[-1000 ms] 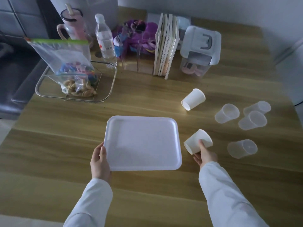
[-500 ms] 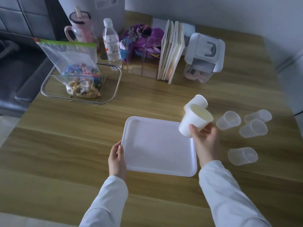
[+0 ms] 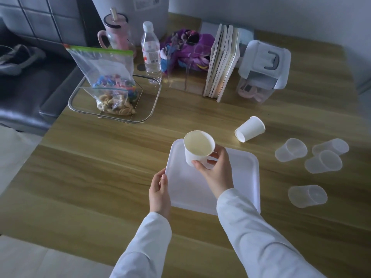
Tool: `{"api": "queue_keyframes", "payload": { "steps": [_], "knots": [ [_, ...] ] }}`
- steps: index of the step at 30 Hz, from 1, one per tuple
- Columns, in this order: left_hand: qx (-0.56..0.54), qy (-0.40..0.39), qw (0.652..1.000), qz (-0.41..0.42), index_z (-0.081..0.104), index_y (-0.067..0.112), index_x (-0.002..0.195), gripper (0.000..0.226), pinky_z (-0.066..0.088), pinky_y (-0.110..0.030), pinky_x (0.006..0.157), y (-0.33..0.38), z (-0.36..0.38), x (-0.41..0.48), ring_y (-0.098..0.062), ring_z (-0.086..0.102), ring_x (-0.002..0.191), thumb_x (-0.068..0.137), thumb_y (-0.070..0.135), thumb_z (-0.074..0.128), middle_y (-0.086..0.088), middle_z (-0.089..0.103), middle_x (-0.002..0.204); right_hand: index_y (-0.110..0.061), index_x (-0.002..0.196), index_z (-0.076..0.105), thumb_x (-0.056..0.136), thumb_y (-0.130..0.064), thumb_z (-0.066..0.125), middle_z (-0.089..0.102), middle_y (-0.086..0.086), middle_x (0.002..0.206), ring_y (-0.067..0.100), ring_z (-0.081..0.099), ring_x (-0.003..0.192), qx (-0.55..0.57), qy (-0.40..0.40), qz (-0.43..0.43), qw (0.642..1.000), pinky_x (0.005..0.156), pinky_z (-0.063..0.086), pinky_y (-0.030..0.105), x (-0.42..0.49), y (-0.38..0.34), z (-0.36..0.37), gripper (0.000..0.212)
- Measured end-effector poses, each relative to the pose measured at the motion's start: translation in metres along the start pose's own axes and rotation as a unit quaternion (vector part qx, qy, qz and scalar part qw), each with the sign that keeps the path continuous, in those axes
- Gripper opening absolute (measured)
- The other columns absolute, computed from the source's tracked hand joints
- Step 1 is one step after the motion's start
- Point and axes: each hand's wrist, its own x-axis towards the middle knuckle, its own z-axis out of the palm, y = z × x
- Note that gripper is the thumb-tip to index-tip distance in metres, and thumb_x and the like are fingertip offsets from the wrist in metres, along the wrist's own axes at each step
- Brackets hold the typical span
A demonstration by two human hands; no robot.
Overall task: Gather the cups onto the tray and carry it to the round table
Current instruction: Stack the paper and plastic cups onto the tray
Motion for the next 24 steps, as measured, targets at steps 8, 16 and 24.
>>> {"api": "queue_keyframes", "payload": {
  "steps": [8, 16, 24],
  "knots": [
    [0.0, 0.01, 1.0, -0.001, 0.062, 0.036, 0.094, 0.026, 0.044, -0.05, 0.101, 0.004, 0.006, -0.003, -0.029, 0.058, 0.112, 0.096, 0.022, 0.04, -0.004, 0.065, 0.11, -0.012, 0.118, 0.046, 0.068, -0.017, 0.077, 0.049, -0.003, 0.113, 0.009, 0.051, 0.095, -0.024, -0.012, -0.029, 0.999, 0.07, 0.038, -0.004, 0.006, 0.0, 0.012, 0.059],
    [0.003, 0.02, 1.0, -0.002, 0.062, 0.036, 0.094, 0.026, 0.045, -0.049, 0.101, 0.005, 0.009, 0.006, -0.029, 0.058, 0.112, 0.096, 0.023, 0.04, -0.004, 0.065, 0.112, -0.011, 0.122, 0.045, 0.07, -0.006, 0.074, 0.051, 0.003, 0.119, 0.008, 0.052, 0.097, -0.03, -0.014, -0.058, 0.998, 0.075, 0.039, -0.003, 0.018, 0.003, 0.004, 0.06],
    [0.005, 0.056, 0.998, 0.002, 0.062, 0.03, 0.105, 0.024, 0.044, -0.051, 0.101, 0.004, 0.0, 0.034, -0.033, 0.057, 0.116, 0.095, 0.025, 0.041, -0.012, 0.063, 0.122, -0.009, 0.12, 0.046, 0.078, -0.015, 0.068, 0.054, 0.009, 0.126, 0.017, 0.056, 0.106, 0.023, 0.146, 0.029, 0.989, 0.07, 0.044, 0.001, 0.071, 0.012, -0.077, 0.048]
  ]
}}
